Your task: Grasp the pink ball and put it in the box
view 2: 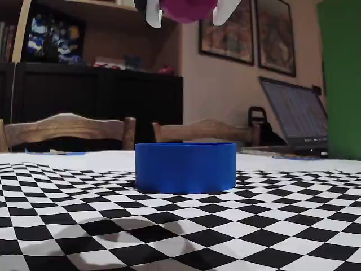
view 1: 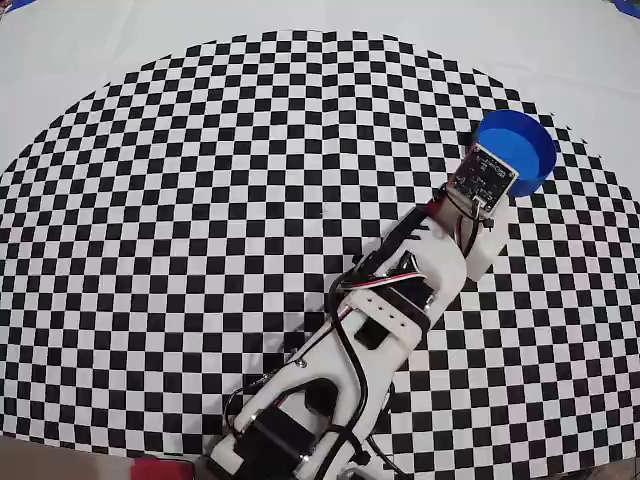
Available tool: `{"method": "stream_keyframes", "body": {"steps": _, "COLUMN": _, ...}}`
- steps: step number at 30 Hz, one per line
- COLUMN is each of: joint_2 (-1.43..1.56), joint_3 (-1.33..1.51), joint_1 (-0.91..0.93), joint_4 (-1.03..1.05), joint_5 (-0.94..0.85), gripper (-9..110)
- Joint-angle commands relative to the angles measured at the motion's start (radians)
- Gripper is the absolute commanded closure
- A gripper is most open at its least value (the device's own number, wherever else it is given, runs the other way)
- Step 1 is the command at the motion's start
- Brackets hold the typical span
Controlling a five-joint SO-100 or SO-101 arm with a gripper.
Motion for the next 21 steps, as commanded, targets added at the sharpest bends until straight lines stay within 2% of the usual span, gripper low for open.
{"method": "stream_keyframes", "body": {"steps": 1, "joint_2": -0.018, "joint_3": -0.029, "joint_1": 0.006, "joint_4": -0.011, "joint_5": 0.012, "gripper": 101}}
{"method": "stream_keyframes", "body": {"steps": 21, "joint_2": -0.307, "joint_3": -0.281, "joint_1": -0.031, "joint_4": -0.012, "joint_5": 0.012, "gripper": 101}}
